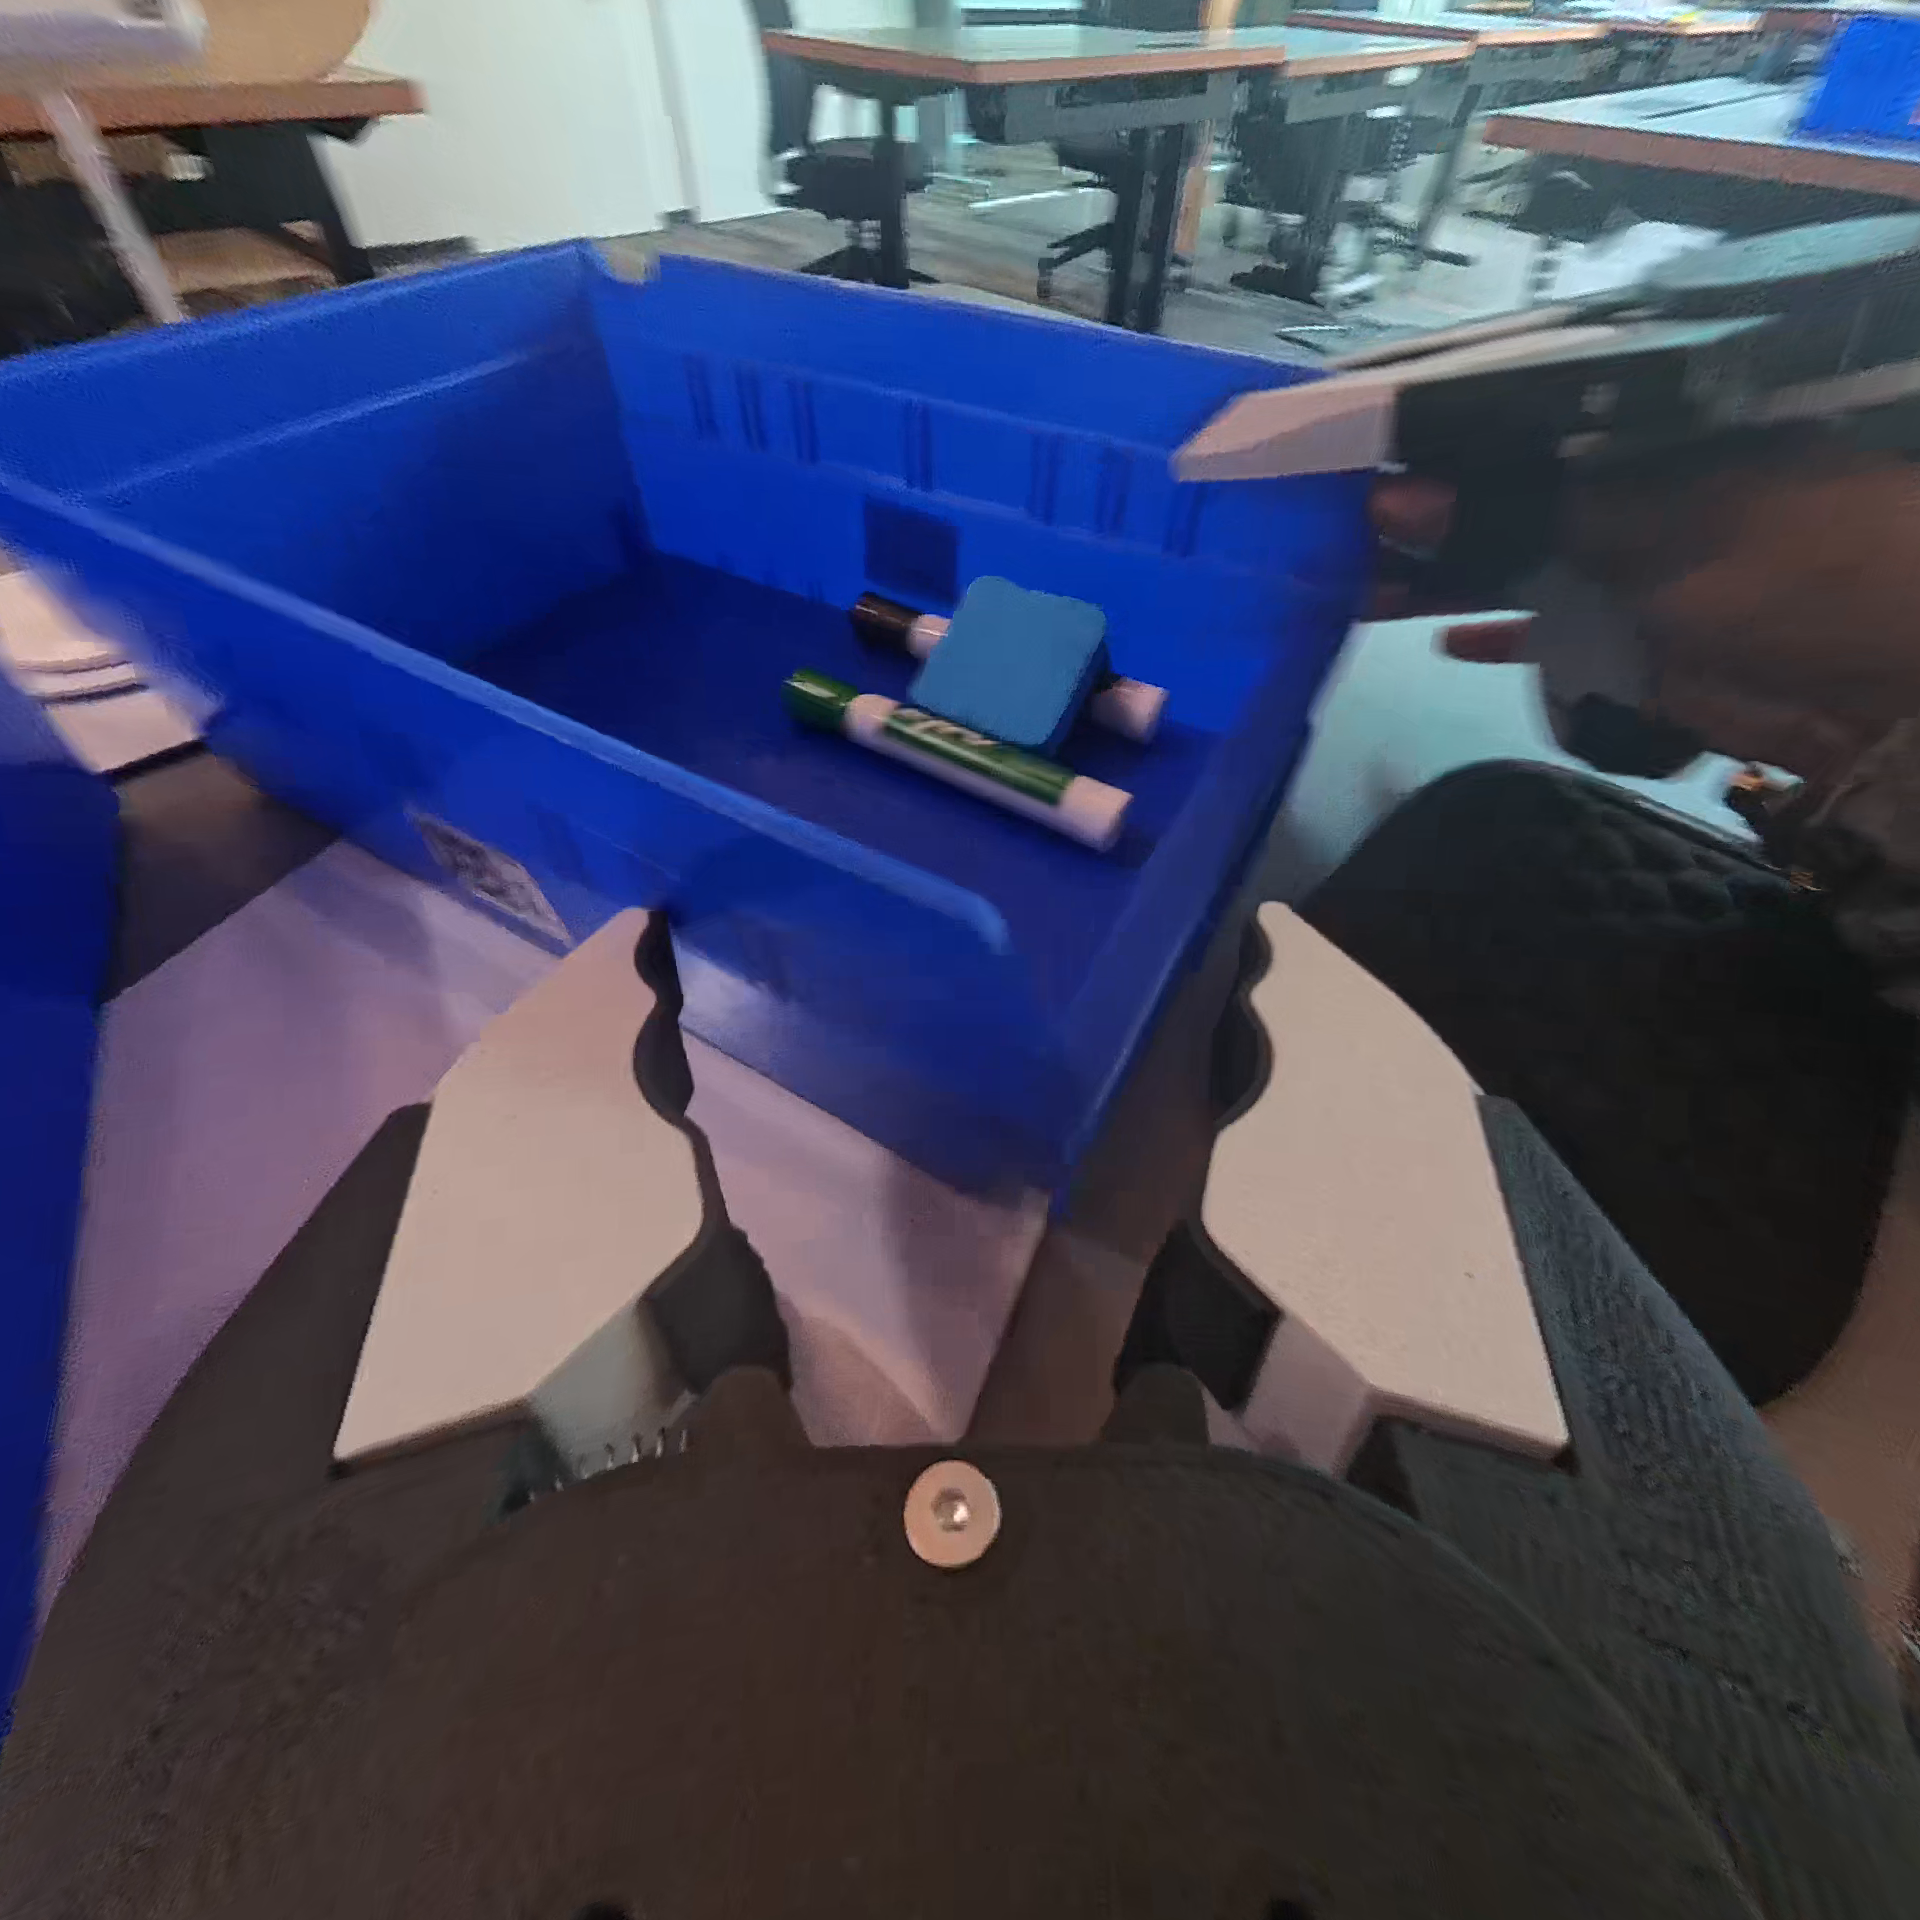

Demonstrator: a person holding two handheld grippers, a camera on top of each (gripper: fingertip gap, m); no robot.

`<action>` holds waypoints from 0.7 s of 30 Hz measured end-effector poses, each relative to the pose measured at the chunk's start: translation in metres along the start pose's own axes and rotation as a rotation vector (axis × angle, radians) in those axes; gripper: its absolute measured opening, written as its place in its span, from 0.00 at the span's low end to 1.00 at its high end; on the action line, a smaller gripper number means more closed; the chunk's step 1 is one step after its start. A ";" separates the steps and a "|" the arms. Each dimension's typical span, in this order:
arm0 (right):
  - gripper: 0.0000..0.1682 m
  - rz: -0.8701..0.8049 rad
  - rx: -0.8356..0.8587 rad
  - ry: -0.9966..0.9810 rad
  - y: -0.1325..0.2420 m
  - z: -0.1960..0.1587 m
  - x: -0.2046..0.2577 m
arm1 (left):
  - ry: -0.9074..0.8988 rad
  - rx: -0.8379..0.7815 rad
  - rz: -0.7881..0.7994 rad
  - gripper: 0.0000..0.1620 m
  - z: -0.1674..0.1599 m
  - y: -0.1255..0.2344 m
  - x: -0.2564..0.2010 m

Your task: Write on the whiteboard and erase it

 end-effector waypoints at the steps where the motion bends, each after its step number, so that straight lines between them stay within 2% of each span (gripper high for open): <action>1: 0.06 -0.028 0.039 0.039 0.004 -0.002 0.003 | -0.001 -0.007 0.049 0.60 0.001 0.001 0.008; 3: 0.06 -0.110 0.071 0.148 0.012 -0.005 0.014 | 0.008 -0.012 0.104 0.46 0.000 0.004 0.024; 4: 0.06 -0.173 0.086 0.207 0.016 -0.007 0.018 | 0.046 -0.024 0.138 0.33 0.001 0.007 0.032; 5: 0.06 -0.224 0.096 0.265 0.020 -0.009 0.023 | 0.059 -0.030 0.156 0.28 0.002 0.009 0.035; 8: 0.06 -0.354 0.107 0.376 0.030 -0.009 0.037 | -0.069 -0.049 0.311 0.12 0.007 0.016 0.042; 12: 0.07 -0.353 -0.037 0.352 0.051 0.008 0.062 | -0.125 -0.164 0.348 0.08 0.031 0.038 0.046; 16: 0.07 -0.354 -0.142 0.362 0.074 0.048 0.095 | -0.217 -0.226 0.368 0.09 0.076 0.086 0.044; 18: 0.08 -0.318 -0.181 0.380 0.075 0.070 0.117 | -0.232 -0.254 0.387 0.09 0.093 0.114 0.053; 21: 0.08 -0.252 -0.211 0.422 0.057 0.094 0.157 | -0.253 -0.262 0.465 0.09 0.104 0.155 0.079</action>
Point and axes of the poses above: each gripper's, where its closed fingertips meet, y back along the fingers, z out of its top, x = y × z across the jaws, the point moved 3 cm from there along y, back along the fingers, and after that the axes turned 1 degree about z, right-handed, at the moved point
